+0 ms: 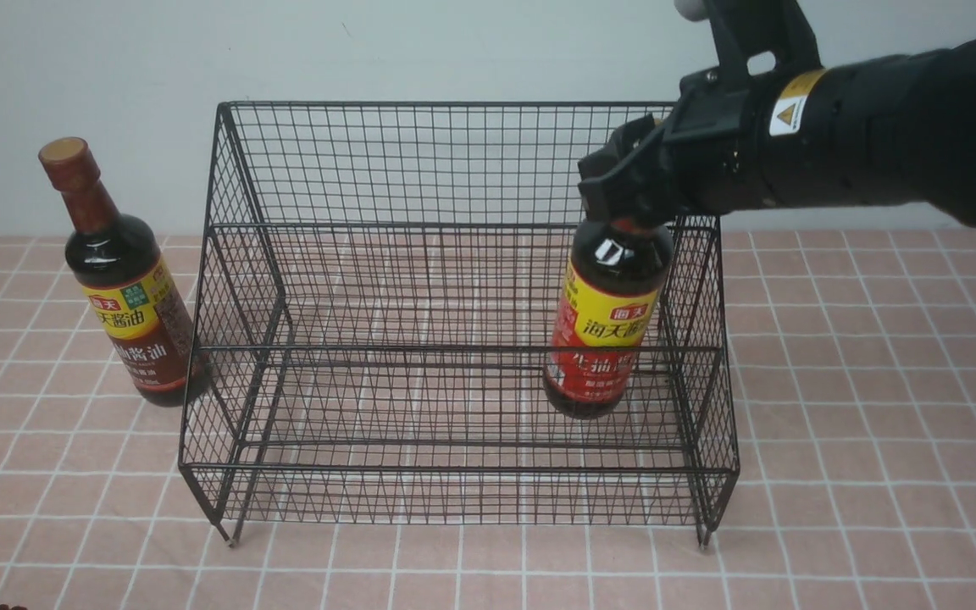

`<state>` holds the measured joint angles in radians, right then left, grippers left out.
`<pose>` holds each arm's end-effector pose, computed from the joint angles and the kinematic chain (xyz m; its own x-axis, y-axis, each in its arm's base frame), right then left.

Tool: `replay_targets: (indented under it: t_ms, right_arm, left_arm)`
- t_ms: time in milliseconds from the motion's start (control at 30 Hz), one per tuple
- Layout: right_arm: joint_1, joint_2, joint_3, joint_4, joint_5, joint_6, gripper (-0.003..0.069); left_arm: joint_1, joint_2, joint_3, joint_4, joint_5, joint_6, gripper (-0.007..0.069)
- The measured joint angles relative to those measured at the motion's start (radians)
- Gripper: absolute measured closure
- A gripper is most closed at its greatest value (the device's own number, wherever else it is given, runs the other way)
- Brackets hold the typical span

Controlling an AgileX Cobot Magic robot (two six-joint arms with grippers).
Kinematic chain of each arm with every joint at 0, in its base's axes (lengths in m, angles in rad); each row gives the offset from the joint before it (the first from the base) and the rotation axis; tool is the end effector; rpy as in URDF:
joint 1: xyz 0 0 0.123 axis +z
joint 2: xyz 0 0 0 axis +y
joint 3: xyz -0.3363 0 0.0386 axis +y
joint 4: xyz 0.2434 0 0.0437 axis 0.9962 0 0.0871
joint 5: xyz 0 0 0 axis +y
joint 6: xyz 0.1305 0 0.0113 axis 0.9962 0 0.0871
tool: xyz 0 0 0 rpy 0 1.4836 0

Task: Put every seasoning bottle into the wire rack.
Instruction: Use the right arm to put the condiment bottle back on the shelf, then use the left arm to grab the condiment bottle closest to it

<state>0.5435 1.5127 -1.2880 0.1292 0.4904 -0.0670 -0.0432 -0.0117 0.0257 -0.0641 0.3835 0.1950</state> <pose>0.3143 0.1992 0.3728 -0.5261 -0.2630 -0.8087 -0.5341 0.8422 0.0736 0.0318 -0.0045 0.1580 -0.2927 0.1479 -0.9447 0.1065 0.9869 0.1215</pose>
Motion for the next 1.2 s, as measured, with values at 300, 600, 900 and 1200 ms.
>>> replay_targets:
  t_ms: [300, 600, 900, 1200]
  right_arm:
    - [0.0, 0.005, -0.008, 0.011, -0.032, 0.003, 0.0253]
    - [0.0, -0.159, -0.009, -0.013, 0.058, 0.003, 0.026]
    - [0.0, -0.607, -0.007, -0.123, 0.343, 0.161, 0.056]
    - [0.0, -1.064, 0.331, -0.139, 0.19, 0.317, 0.0671]
  left_arm:
    - [0.0, 0.0, 0.0, 0.0, 0.0, 0.0, 0.0631]
    - [0.0, 0.0, 0.0, 0.0, 0.0, 0.0, 0.0631]
    - [0.0, 0.0, 0.0, 0.0, 0.0, 0.0, 0.0631]
    - [0.0, 0.0, 0.0, 0.0, 0.0, 0.0, 0.0631]
